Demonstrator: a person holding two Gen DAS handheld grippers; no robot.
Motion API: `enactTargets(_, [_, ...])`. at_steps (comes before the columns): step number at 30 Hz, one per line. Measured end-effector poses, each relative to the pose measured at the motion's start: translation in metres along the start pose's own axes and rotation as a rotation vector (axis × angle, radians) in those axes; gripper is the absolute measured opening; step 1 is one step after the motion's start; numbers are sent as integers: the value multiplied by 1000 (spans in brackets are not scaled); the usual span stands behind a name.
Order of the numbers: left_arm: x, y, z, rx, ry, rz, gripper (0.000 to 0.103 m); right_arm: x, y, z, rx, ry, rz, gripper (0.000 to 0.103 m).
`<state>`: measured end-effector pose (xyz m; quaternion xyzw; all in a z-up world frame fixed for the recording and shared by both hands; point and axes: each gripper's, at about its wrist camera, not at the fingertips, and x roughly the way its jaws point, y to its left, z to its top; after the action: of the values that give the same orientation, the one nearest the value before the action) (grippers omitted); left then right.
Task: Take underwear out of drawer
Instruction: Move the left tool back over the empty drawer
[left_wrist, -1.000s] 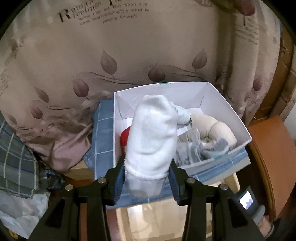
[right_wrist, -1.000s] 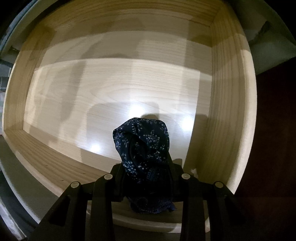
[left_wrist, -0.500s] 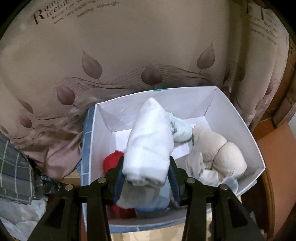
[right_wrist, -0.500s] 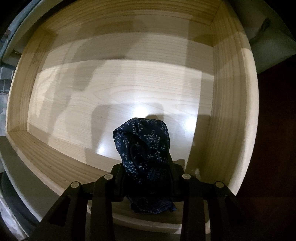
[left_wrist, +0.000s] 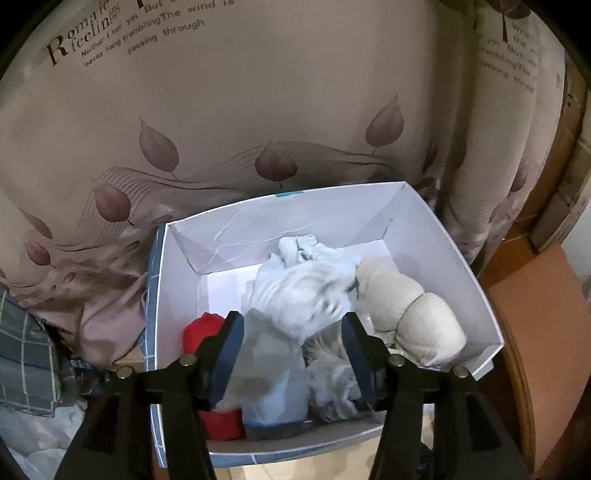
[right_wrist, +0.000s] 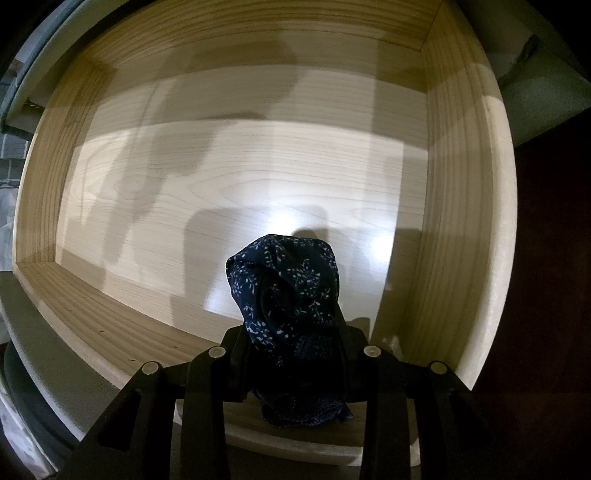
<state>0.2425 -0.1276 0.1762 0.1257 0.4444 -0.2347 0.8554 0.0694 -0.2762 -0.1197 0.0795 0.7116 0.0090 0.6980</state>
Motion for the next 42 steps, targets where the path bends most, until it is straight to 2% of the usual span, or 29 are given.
enactTargets(6, [-18,-6,-6,32,-15,9,57,0,0,0,-1,0,-1,31])
enactTargets(14, [-38,8,-42,32,13,38,57,-2,-3,-1,2,3,-14,30])
enactTargets(20, [-45,23,-85,17,58,61,57,-2,-2,1,0,6,-29,30])
enactTargets(27, [-29,35,-152,-39,138,94,57,-2,-4,2,-13,7,-58,29])
enactTargets(33, [-15,31,-208,-85,141,174,57,-2,-3,5,-19,9,-77,29])
enactTargets(38, [0,22,-237,-137,156,191,57,-5,6,-1,-24,3,-91,29])
enactTargets(42, [10,12,-254,-126,149,228,57,-7,9,-1,-29,-3,-98,30])
